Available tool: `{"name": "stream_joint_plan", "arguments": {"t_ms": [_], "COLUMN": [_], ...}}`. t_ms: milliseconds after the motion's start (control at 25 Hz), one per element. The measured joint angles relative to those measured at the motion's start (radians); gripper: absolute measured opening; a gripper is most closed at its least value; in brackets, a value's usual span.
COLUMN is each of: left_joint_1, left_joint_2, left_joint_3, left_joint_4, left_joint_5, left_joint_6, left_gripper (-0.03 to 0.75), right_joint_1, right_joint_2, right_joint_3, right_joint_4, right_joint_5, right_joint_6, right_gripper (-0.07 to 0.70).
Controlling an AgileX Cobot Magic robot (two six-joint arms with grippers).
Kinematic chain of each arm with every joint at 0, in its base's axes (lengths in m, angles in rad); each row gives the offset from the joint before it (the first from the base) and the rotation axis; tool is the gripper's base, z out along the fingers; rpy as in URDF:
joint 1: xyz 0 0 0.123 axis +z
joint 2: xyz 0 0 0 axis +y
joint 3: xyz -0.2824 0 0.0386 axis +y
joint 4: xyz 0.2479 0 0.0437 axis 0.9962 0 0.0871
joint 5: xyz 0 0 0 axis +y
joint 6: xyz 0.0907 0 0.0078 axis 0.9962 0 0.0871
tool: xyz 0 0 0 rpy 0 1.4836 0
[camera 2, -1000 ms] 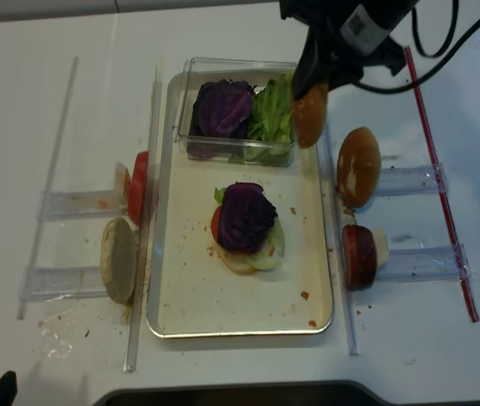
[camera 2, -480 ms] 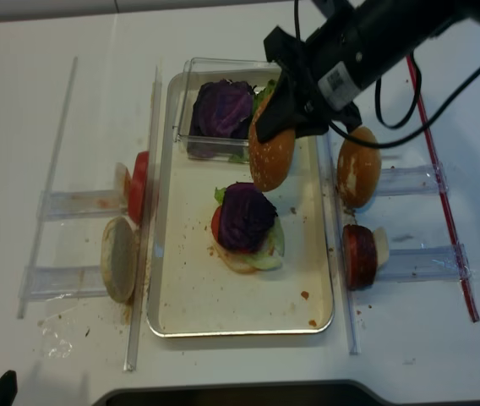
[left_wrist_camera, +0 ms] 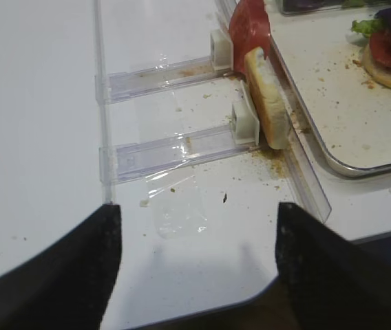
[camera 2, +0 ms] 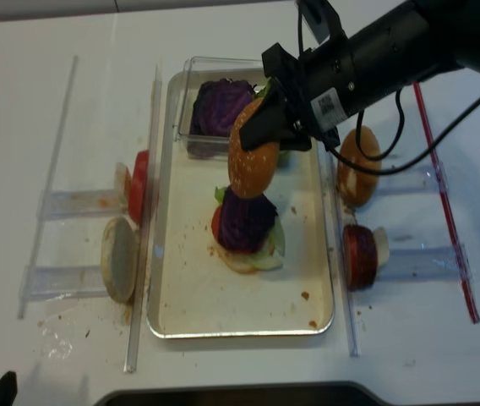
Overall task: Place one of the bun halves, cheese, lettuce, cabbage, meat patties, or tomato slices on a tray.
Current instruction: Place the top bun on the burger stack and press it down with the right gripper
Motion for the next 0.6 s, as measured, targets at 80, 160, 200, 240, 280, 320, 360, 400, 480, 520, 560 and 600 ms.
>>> {"name": "stream_joint_plan", "arguments": {"t_ms": [80,160,200,240,280,320,360,400,480,520,560,600], "left_joint_1": [0.0,0.0,0.0,0.0,0.0,0.0,0.0,0.0,0.0,0.0,0.0,0.0], "left_joint_2": [0.0,0.0,0.0,0.0,0.0,0.0,0.0,0.0,0.0,0.0,0.0,0.0], "left_joint_3": [0.0,0.0,0.0,0.0,0.0,0.0,0.0,0.0,0.0,0.0,0.0,0.0], "left_joint_4": [0.0,0.0,0.0,0.0,0.0,0.0,0.0,0.0,0.0,0.0,0.0,0.0], "left_joint_5": [0.0,0.0,0.0,0.0,0.0,0.0,0.0,0.0,0.0,0.0,0.0,0.0], "left_joint_6": [0.0,0.0,0.0,0.0,0.0,0.0,0.0,0.0,0.0,0.0,0.0,0.0], "left_gripper": [0.438,0.438,0.438,0.438,0.438,0.438,0.438,0.438,0.438,0.438,0.438,0.438], "right_joint_1": [0.031,0.059,0.068,0.073,0.075,0.075,0.077,0.077,0.077,0.077,0.077,0.077], "right_joint_2": [0.0,0.009,0.016,0.028,0.035,0.042,0.05,0.055,0.063,0.067,0.072,0.077], "right_joint_3": [0.0,0.0,0.0,0.0,0.001,0.001,0.001,0.003,0.002,0.002,0.002,0.002], "right_joint_4": [0.004,0.011,0.014,0.014,0.014,0.014,0.014,0.014,0.014,0.014,0.015,0.016], "right_joint_5": [-0.016,-0.028,-0.03,-0.032,-0.037,-0.039,-0.044,-0.046,-0.053,-0.054,-0.055,-0.055], "right_joint_6": [-0.009,-0.013,-0.015,-0.015,-0.015,-0.015,-0.015,-0.015,-0.015,-0.015,-0.015,-0.015], "right_gripper": [0.12,0.12,0.12,0.12,0.12,0.12,0.12,0.12,0.12,0.12,0.12,0.12]}}
